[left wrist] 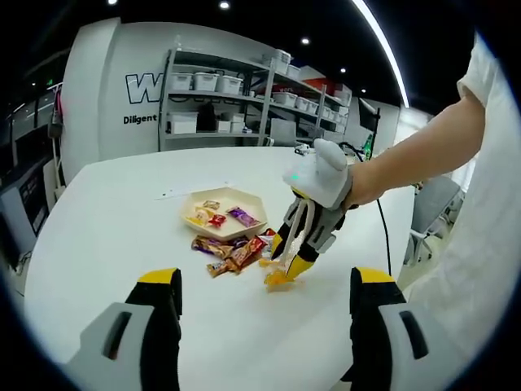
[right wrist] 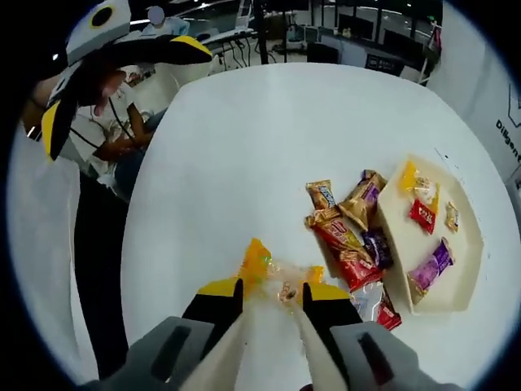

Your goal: Place the target food into the container with the food tongs after gripping and lifting it, then release it inside without dropping or visibly crushing the food.

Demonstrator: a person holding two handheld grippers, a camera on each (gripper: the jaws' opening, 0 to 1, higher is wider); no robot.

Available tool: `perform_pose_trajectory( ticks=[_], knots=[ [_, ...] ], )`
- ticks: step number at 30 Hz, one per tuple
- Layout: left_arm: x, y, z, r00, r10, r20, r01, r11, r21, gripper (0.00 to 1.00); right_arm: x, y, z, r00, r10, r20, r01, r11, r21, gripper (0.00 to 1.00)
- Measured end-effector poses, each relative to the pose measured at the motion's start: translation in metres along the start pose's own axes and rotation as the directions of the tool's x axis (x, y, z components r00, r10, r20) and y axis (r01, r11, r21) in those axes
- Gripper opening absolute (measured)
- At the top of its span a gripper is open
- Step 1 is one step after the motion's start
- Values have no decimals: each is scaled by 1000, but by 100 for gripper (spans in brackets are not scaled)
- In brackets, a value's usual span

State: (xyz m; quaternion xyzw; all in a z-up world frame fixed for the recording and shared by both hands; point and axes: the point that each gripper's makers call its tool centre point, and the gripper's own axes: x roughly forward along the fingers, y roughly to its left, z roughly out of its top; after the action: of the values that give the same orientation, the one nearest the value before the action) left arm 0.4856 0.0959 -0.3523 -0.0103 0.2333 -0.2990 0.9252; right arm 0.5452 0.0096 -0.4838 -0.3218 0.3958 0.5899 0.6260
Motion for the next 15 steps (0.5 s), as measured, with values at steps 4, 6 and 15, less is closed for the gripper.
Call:
perform_pose_trajectory(
  ticks=[4,6,15],
  knots=[
    [-1,3,-1,1000,3,-2,-3,1000,-1,82,3,0,1,1000,4,-4,-4,1000,-18,24],
    [-1,3,0,1000,4,0,-4,1000,-2,82,4,-1,0,1000,4,-5,-4,1000,-18,23],
    [0,4,0,1000,3,-4,-3,1000,0,82,6,-7,0,1000,-14,8,14,999,-50,13]
  ],
)
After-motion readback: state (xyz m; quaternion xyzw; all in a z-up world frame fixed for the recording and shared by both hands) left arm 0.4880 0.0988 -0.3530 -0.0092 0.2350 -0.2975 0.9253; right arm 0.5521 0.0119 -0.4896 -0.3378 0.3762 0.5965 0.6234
